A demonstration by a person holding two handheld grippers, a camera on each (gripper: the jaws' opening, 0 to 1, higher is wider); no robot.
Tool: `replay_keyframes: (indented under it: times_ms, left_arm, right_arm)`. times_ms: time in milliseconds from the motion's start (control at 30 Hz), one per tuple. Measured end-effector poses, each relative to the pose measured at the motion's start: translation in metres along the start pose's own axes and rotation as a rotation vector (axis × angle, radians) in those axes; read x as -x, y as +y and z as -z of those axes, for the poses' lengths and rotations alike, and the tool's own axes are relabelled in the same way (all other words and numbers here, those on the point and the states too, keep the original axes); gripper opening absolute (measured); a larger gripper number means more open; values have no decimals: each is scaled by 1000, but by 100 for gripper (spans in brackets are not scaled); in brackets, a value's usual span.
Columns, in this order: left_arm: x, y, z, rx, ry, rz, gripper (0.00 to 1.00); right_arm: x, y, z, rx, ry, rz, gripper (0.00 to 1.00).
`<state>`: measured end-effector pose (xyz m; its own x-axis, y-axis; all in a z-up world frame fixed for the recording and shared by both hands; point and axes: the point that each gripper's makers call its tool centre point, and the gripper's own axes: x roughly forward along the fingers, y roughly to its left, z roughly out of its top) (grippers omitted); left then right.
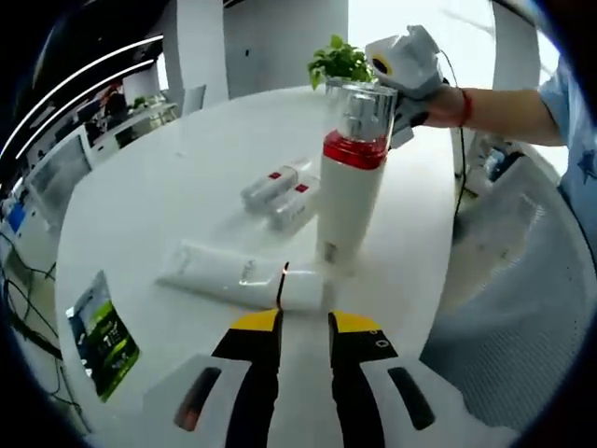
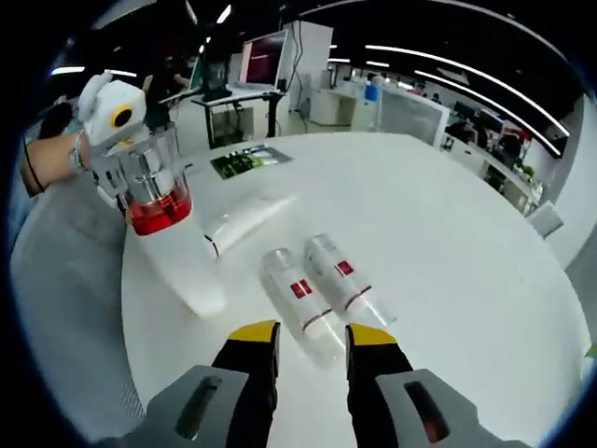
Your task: Arrange the skincare products in the storage area until every visible bottle or jar stands upright without overlapping.
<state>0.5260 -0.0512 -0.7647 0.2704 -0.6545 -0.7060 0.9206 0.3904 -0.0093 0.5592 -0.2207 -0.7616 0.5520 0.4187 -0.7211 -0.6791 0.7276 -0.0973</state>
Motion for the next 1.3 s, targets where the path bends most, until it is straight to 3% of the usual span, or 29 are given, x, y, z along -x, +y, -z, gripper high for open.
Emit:
replay_keyframes:
  times_ms: [367, 433, 567, 667, 900, 1300]
  left_arm:
    - [-3, 0, 6, -20, 27, -1, 22]
    - [-3, 1, 7, -26, 35, -6, 22]
    - [-3, 1, 7, -30, 36, -4, 22]
    - [-4, 1, 8, -35, 40, -4, 22]
    - [-5, 1, 10, -39, 54, -3, 22]
    - [-4, 4, 7, -15, 35, -8, 24]
  right_arm:
    - [-22, -11, 12, 140, 122, -19, 22]
    - [-25, -17, 18, 229, 161, 13, 21]
    - [-30, -7, 15, 208, 144, -41, 21]
    - [-33, -7, 14, 253, 164, -36, 20]
    - [-39, -3, 20, 264, 191, -62, 16]
    - [-36, 5, 21, 258, 169, -88, 15]
